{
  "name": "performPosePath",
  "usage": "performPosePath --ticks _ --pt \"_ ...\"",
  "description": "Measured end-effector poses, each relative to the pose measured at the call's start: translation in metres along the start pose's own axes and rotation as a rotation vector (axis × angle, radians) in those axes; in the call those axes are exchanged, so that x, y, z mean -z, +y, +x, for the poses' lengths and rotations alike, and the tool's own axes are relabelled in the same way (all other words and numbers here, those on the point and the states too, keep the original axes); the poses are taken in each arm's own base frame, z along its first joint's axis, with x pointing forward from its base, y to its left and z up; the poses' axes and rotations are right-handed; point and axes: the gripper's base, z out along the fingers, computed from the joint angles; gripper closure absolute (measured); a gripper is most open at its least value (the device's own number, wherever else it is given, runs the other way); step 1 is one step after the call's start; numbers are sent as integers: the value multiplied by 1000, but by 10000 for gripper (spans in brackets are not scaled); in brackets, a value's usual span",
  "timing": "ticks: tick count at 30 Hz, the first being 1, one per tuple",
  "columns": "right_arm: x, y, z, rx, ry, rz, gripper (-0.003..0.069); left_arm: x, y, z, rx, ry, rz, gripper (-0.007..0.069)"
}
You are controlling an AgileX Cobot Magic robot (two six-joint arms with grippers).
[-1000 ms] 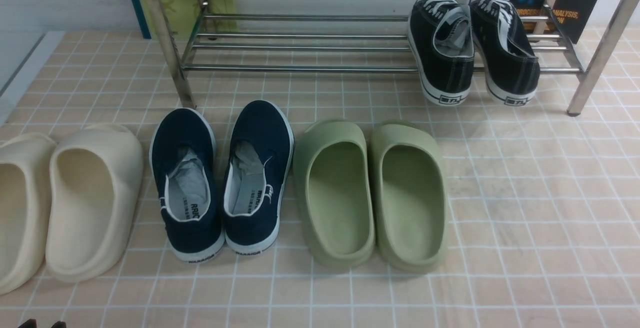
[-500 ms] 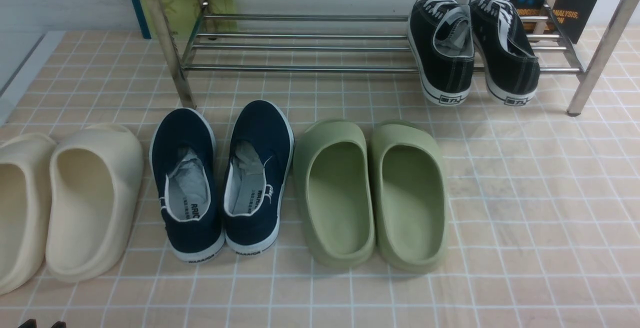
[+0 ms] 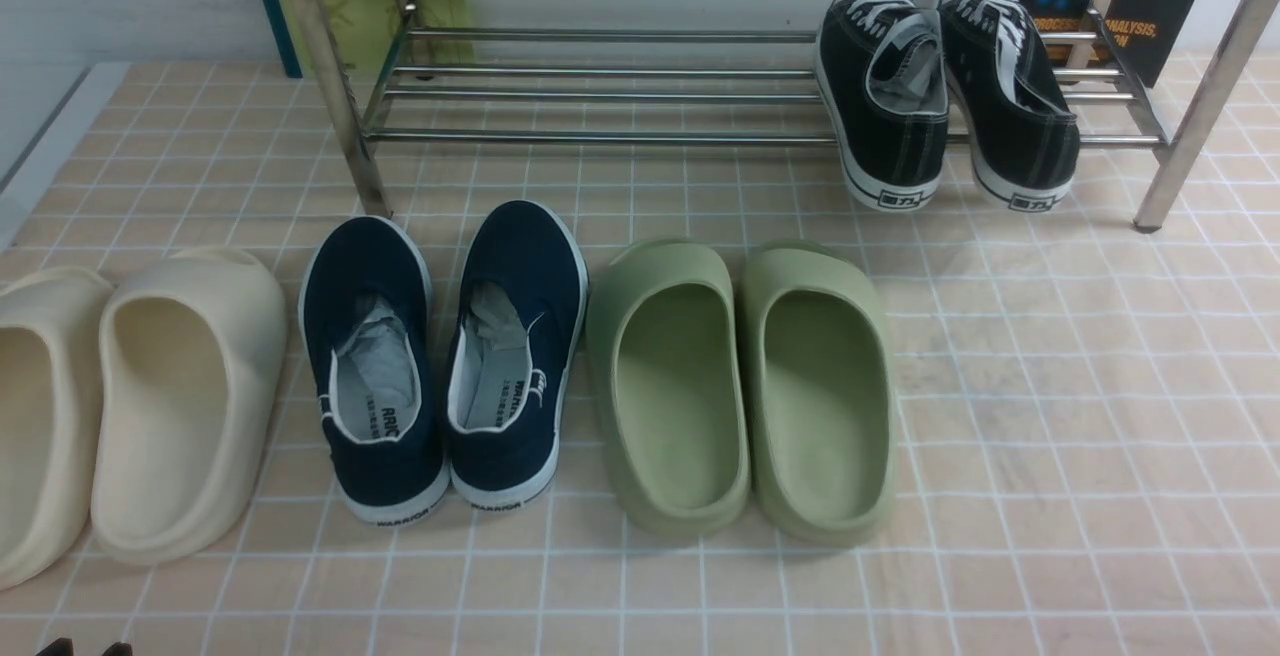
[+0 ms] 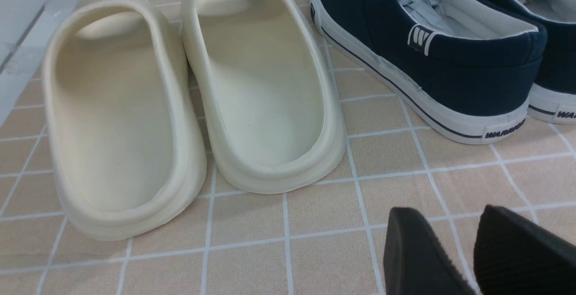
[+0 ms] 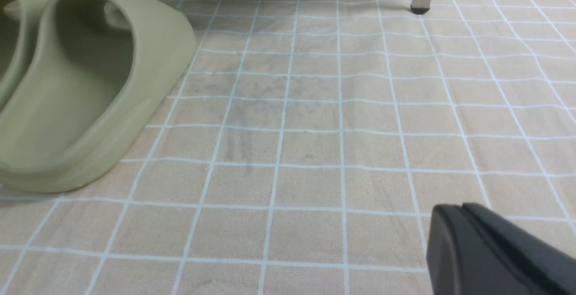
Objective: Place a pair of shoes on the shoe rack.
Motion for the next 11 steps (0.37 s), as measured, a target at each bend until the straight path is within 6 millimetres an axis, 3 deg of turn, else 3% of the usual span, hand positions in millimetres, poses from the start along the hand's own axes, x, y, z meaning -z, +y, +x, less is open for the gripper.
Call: performPosePath --ticks 11 --pt "0 0 0 0 0 0 670 0 0 0 0 0 0 385"
